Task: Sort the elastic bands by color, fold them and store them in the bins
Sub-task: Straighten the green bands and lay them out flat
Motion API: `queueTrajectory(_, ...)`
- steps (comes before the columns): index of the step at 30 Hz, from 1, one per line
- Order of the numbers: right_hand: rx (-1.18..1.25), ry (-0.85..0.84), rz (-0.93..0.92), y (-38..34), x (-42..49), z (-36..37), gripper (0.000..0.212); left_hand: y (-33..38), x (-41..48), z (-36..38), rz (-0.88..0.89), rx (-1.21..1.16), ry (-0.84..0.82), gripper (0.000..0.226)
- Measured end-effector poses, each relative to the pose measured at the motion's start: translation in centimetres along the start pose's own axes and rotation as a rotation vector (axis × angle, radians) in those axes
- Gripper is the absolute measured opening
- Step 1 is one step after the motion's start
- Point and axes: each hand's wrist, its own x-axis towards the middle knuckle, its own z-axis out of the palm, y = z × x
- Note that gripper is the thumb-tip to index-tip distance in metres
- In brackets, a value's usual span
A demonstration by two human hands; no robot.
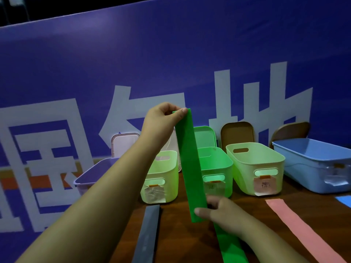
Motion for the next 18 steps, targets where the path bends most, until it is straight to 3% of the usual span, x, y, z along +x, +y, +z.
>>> queueTrajectory(7, -0.205, 0.004, -0.007, -1.1, -0.8, 0.7, 0.016, 0.7, 0.7, -0.4, -0.046, -0.006, -0.003, 0.02)
queueTrajectory(12, -0.133, 0.062, -0.065, -0.9, -3.6, 0.8, 0.007, 0.9, 1.0, 0.0, -0.119, -0.035, 0.001, 0.025)
queueTrajectory(18, -0.121, 0.144, -0.099, -0.1, -9.8, 0.8, 0.01, -0.9, -0.6, 1.9, -0.193, -0.035, -0.02, 0.024)
